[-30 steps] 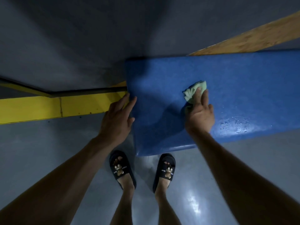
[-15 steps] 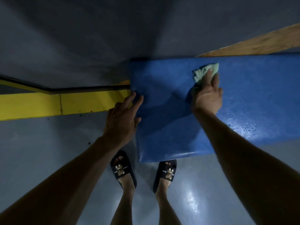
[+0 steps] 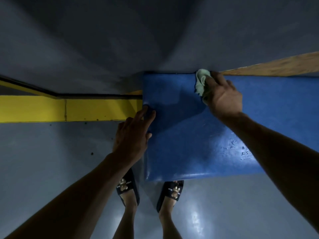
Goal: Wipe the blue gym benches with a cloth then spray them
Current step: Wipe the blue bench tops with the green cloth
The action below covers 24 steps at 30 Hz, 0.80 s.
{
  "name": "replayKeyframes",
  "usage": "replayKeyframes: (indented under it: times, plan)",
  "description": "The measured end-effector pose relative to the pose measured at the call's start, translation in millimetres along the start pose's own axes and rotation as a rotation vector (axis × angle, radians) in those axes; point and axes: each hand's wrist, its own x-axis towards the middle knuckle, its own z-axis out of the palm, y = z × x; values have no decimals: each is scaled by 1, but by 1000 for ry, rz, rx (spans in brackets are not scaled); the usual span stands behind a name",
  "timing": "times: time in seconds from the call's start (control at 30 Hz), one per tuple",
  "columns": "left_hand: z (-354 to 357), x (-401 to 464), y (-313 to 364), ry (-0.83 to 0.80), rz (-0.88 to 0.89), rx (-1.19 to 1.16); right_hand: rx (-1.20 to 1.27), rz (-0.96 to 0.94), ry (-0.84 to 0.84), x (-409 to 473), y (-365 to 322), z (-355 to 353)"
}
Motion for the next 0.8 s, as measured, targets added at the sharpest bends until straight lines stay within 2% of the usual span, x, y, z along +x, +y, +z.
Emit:
replayKeyframes:
  times: [0.1,0.17,0.3,0.43,0.53,0.67,0.8]
  plan:
    - [3,0,-2,-5,-20,-27,118,166,85,1,-48,9]
    - [2,1,-2,-19,-20,-28,155,168,151,1,-89,17]
    - [-3,0,-2,-38,-26,-17,226,-186,155,5,-143,25]
    - [-5,0,-4,-55,-27,-22,197,-403,23,10,-118,15]
    - [-2,-2,-4,-19,-15,-26,158,-543,4,-13,-100,17]
    - [1,-2,-7,0,-2,-43,36,-635,-60,-6,-100,19]
    - [7,-3,-13,-38,-4,-53,-24,-606,-62,37,-132,4]
